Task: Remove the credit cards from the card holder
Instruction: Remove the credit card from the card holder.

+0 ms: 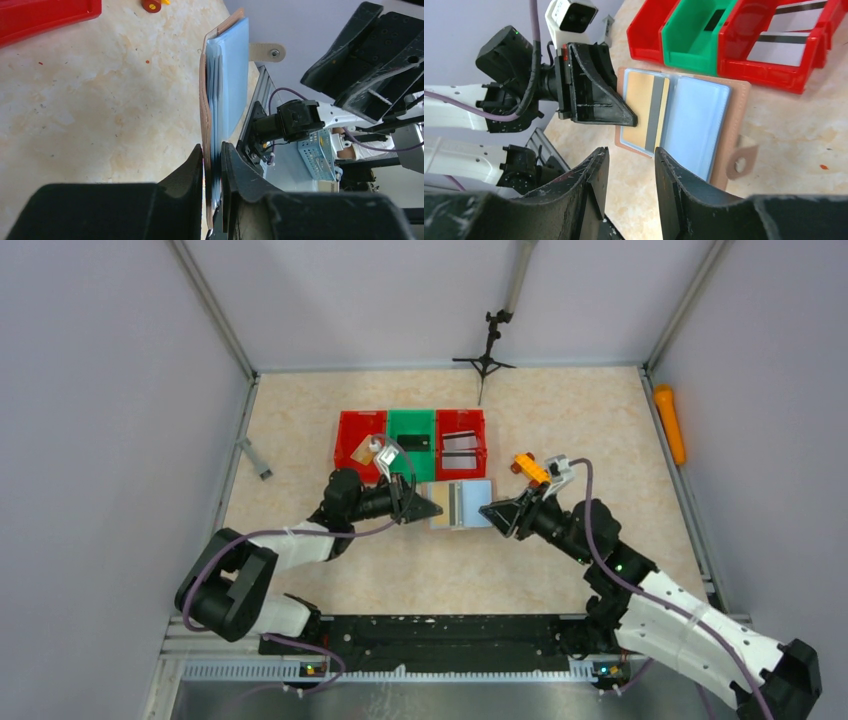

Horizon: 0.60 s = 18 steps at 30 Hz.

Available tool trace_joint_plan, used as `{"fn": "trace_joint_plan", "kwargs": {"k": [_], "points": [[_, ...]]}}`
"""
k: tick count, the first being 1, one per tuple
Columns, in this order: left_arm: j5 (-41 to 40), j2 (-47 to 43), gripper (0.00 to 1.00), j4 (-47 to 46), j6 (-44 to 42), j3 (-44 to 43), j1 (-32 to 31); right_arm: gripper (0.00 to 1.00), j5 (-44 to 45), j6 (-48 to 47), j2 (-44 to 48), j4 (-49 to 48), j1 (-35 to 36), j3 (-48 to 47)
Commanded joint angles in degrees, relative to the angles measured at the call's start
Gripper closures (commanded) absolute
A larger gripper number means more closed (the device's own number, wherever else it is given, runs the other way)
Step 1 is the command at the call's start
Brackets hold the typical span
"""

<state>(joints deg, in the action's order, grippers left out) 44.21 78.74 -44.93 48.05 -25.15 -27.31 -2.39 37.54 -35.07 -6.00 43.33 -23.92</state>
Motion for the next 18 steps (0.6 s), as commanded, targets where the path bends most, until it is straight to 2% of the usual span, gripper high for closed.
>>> {"fn": "trace_joint_plan", "kwargs": {"k": [1, 9, 18], "points": [[2.4, -0.7, 0.93, -5.3, 0.4, -1.9, -0.8, 0.6, -5.8, 0.6, -5.9, -6.6, -0.2, -2.8], [5.8, -1.0, 0.93, -10.4, 2.0, -1.6, -2.9, 0.63, -6.5, 3.0, -12.2, -10.5, -0.2, -2.5], [8.8, -1.1, 0.93, -20.6, 6.8, -0.1, -3.8, 0.66, -6.4, 5.3, -11.3, -12.6, -0.3, -0.7]]}}
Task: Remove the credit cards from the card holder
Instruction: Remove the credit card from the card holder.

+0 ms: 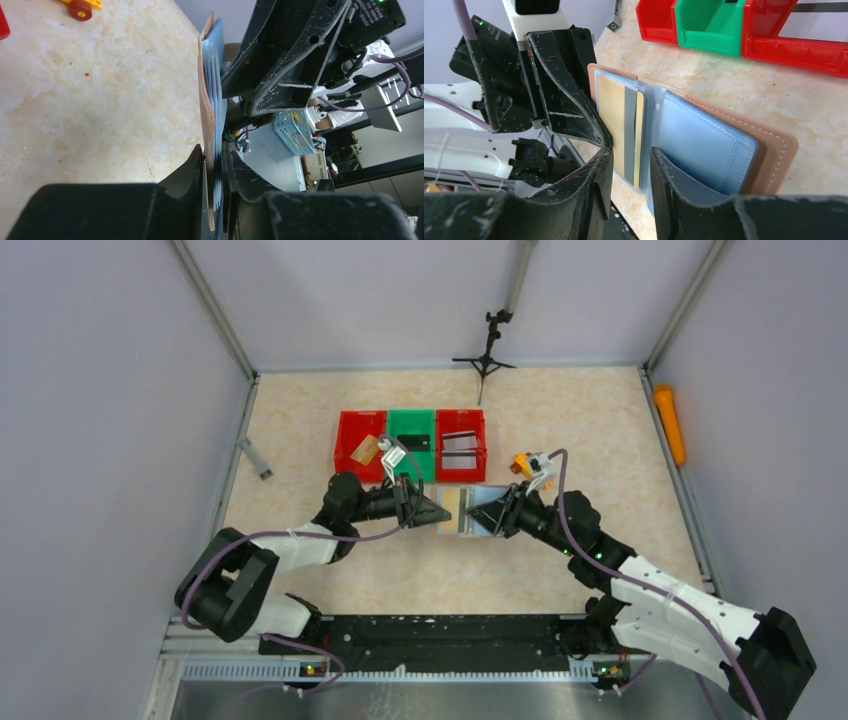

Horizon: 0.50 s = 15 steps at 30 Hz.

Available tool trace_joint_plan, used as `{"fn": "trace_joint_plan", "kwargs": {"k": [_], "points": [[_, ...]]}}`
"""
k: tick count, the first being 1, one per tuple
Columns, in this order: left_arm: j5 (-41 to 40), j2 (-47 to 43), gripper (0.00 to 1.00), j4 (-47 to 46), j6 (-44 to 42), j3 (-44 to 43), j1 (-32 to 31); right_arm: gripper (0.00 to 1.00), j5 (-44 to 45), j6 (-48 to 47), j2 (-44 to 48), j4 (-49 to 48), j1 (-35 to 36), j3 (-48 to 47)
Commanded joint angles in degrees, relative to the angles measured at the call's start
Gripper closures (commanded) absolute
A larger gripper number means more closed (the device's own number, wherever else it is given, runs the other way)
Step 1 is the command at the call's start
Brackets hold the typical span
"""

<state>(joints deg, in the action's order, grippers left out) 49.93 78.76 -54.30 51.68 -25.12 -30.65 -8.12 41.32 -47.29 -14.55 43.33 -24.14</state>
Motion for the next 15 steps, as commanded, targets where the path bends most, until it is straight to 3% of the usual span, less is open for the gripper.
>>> {"fn": "trace_joint_plan", "kwargs": {"k": [1, 8, 15], "points": [[3.3, -1.2, 0.93, -12.3, 3.7, 0.1, -0.5, 0.66, -1.1, 1.9, 1.1, -4.5, -0.3, -0.3], [5.3, -0.1, 0.93, -20.7, 8.3, 1.1, -0.7, 0.72, -3.6, 4.8, 2.0, -8.8, -0.3, 1.7], [5.6, 1.0, 0.93, -25.8, 11.5, 1.6, -0.9, 0.82, -8.2, 8.9, 3.2, -19.5, -0.4, 5.3]]}}
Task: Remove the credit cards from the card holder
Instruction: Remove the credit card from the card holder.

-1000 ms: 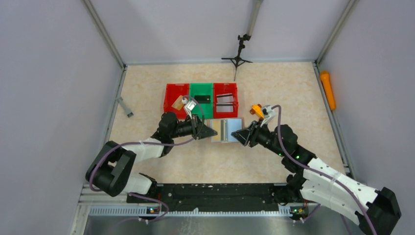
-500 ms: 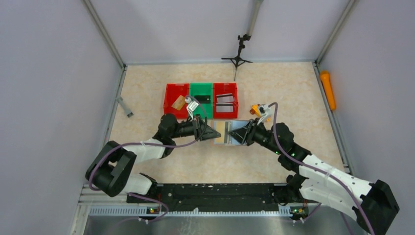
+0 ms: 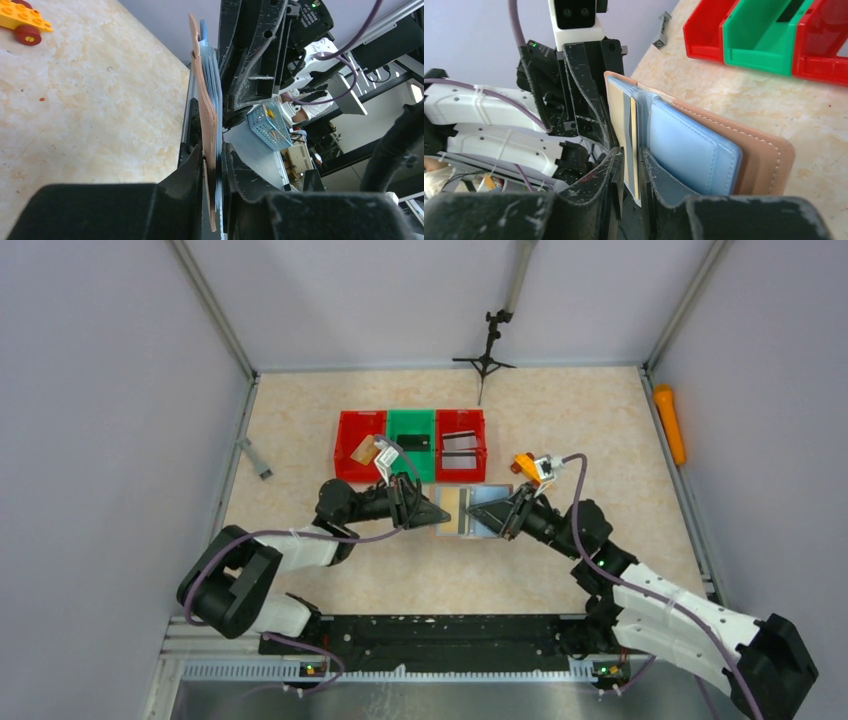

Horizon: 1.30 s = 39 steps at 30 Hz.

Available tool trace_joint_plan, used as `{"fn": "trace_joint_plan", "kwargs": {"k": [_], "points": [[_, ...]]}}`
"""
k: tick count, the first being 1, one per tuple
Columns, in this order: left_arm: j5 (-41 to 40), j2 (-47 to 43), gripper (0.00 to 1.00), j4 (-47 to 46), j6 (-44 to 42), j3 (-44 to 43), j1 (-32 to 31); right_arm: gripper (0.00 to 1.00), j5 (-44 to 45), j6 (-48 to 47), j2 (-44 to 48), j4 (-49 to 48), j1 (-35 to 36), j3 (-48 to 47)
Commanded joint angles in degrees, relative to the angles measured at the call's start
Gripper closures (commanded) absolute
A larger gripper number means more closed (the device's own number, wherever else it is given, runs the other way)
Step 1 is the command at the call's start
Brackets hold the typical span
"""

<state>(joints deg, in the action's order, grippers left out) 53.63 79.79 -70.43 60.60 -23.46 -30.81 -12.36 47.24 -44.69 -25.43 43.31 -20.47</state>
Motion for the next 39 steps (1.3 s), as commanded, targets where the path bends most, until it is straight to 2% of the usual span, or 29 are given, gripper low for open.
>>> {"fn": "trace_joint_plan", "kwargs": {"k": [1, 8, 15, 22, 26, 27, 32, 36, 39], "points": [[1.8, -0.1, 0.93, -9.8, 2.6, 0.0, -0.7, 0.83, -4.1, 3.4, 0.6, -9.4, -0.3, 1.9], [1.5, -0.7, 0.92, -10.5, 3.0, 0.3, -1.0, 0.88, -6.0, 4.7, -1.3, -11.6, -0.4, 2.0], [1.8, -0.8, 0.92, -12.5, 3.9, 0.6, -1.3, 0.67, -3.3, 2.2, -2.4, -4.0, -0.3, -0.4], [1.7, -0.6, 0.92, -13.3, 4.3, 0.7, -1.4, 0.66, -2.9, 2.2, -3.0, -4.3, -0.4, 0.4], [1.9, 0.5, 0.92, -13.4, 4.6, 0.2, -2.0, 0.74, -7.6, 4.0, -5.3, -9.2, -0.4, 0.8], [2.0, 0.8, 0.91, -13.4, 4.6, 0.1, -2.2, 0.79, -8.3, 4.3, -5.7, -10.0, -0.4, 0.7], [2.0, 1.3, 0.79, -13.2, 4.5, -0.2, -2.4, 1.0, -6.9, 4.5, -4.9, -9.1, -0.4, 0.7], [2.0, 1.1, 0.65, -11.5, 3.8, -0.4, -2.4, 1.0, -2.7, 4.1, -2.4, -4.3, -0.4, 1.1], [2.0, 1.1, 0.6, -11.2, 3.6, -0.4, -2.3, 1.0, -0.9, 4.0, -0.6, -1.9, -0.6, 1.6]]}}
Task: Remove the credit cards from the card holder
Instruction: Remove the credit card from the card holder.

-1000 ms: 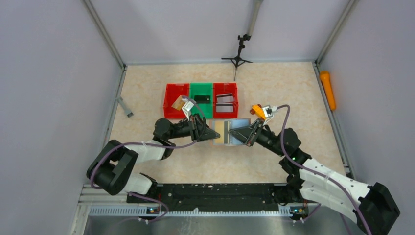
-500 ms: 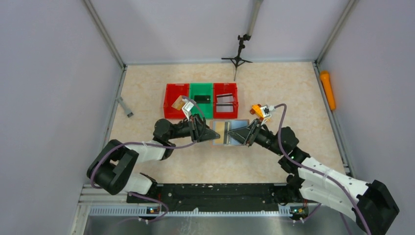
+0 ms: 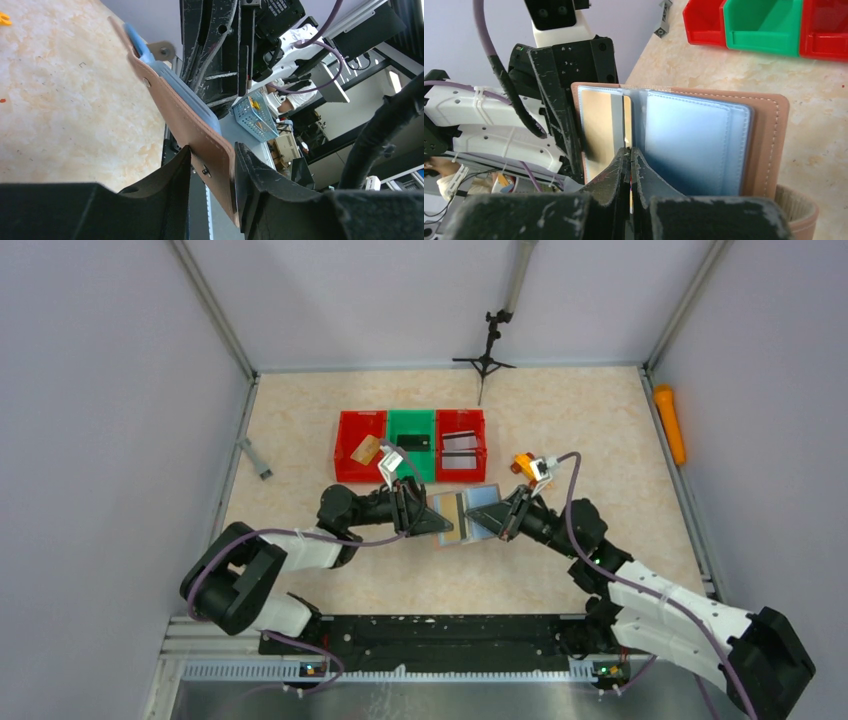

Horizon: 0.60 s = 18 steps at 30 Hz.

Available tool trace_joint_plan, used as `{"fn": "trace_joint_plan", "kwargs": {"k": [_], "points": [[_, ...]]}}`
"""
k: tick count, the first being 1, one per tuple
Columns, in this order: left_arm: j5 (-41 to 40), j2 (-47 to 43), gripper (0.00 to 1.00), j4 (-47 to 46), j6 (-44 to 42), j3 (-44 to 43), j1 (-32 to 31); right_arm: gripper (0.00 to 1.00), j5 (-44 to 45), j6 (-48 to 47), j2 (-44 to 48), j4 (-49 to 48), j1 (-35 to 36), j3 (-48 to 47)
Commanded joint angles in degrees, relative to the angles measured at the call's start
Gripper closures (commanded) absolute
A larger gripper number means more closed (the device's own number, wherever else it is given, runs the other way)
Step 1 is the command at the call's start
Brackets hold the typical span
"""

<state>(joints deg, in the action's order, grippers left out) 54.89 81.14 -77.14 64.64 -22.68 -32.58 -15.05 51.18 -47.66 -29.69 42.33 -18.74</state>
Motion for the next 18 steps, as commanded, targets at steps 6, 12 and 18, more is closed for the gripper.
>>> {"fn": "trace_joint_plan", "kwargs": {"k": [6, 12, 18], "points": [[0.4, -1.0, 0.66, -2.7, -1.7, -1.2, -0.6, 1.0, 3.1, -0.2, 4.1, 5.6, 0.0, -0.1], [0.4, -1.3, 0.81, -1.4, -2.3, -1.3, -0.6, 1.0, 3.6, -0.1, 4.8, 6.8, -0.3, 0.1], [0.2, -1.9, 0.98, -0.8, -2.9, -1.2, -0.6, 1.0, 6.8, 0.0, 7.2, 11.0, -1.1, 0.4]]}}
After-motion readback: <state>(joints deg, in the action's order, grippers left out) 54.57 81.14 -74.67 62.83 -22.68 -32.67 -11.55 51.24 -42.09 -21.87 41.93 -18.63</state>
